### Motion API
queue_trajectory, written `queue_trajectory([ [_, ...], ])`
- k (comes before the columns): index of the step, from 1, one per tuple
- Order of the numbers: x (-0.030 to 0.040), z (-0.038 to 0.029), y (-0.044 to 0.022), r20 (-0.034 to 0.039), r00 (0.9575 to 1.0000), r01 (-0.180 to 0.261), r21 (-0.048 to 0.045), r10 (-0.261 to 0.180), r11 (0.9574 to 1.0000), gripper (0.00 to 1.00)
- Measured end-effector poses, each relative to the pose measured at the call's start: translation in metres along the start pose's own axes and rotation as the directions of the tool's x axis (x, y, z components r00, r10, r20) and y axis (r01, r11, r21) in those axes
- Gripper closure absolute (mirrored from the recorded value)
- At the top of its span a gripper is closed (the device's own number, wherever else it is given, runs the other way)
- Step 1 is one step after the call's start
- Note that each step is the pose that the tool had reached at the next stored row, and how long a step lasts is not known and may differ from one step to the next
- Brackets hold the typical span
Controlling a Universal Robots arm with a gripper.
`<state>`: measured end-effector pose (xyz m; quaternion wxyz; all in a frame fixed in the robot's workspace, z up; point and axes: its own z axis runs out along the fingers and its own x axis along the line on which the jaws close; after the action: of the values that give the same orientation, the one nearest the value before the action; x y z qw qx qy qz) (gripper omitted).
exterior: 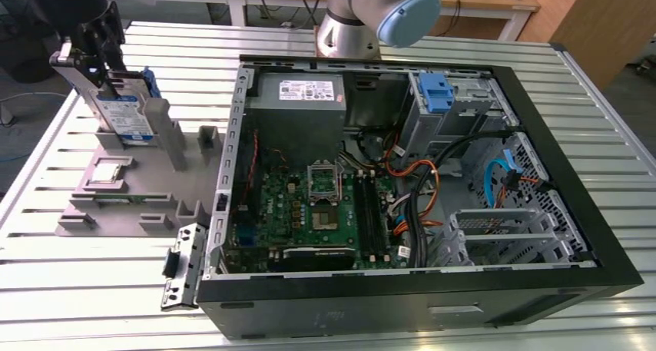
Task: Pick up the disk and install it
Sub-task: 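Pick up the disk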
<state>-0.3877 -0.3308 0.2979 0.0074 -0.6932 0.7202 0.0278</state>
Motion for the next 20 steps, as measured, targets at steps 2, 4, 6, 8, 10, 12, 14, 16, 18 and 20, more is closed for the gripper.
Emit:
queue_trajectory([
  [2, -0.0001, -0.0015, 0.0000, 0.0000, 1.0000, 0.000, 0.0001, 0.000, 1.0000, 0.47],
  [4, -0.0001, -0.0015, 0.0000, 0.0002, 1.0000, 0.000, 0.0004, 0.000, 1.0000, 0.47],
  [6, -0.0001, -0.0016, 0.0000, 0.0001, 1.0000, 0.000, 0.0002, 0.000, 1.0000, 0.47],
  [8, -0.0001, -0.0018, -0.0003, -0.0001, 1.0000, 0.007, -0.0004, -0.007, 1.0000, 0.47],
  [10, -0.0001, -0.0018, -0.0004, 0.0003, 0.9998, 0.021, -0.0011, -0.021, 0.9998, 0.47],
  [12, -0.0001, -0.0017, -0.0009, 0.0004, 0.9998, 0.022, -0.0010, -0.022, 0.9998, 0.47],
  [14, -0.0002, -0.0017, -0.0019, 0.0004, 0.9997, 0.022, -0.0010, -0.022, 0.9997, 0.47],
  [16, -0.0002, -0.0018, -0.0020, 0.0004, 0.9998, 0.022, -0.0011, -0.022, 0.9998, 0.47],
  [18, -0.0002, -0.0017, -0.0020, 0.0004, 0.9998, 0.022, -0.0011, -0.022, 0.9998, 0.47],
  [20, -0.0002, -0.0018, -0.0021, 0.0004, 0.9998, 0.022, -0.0011, -0.022, 0.9998, 0.47],
])
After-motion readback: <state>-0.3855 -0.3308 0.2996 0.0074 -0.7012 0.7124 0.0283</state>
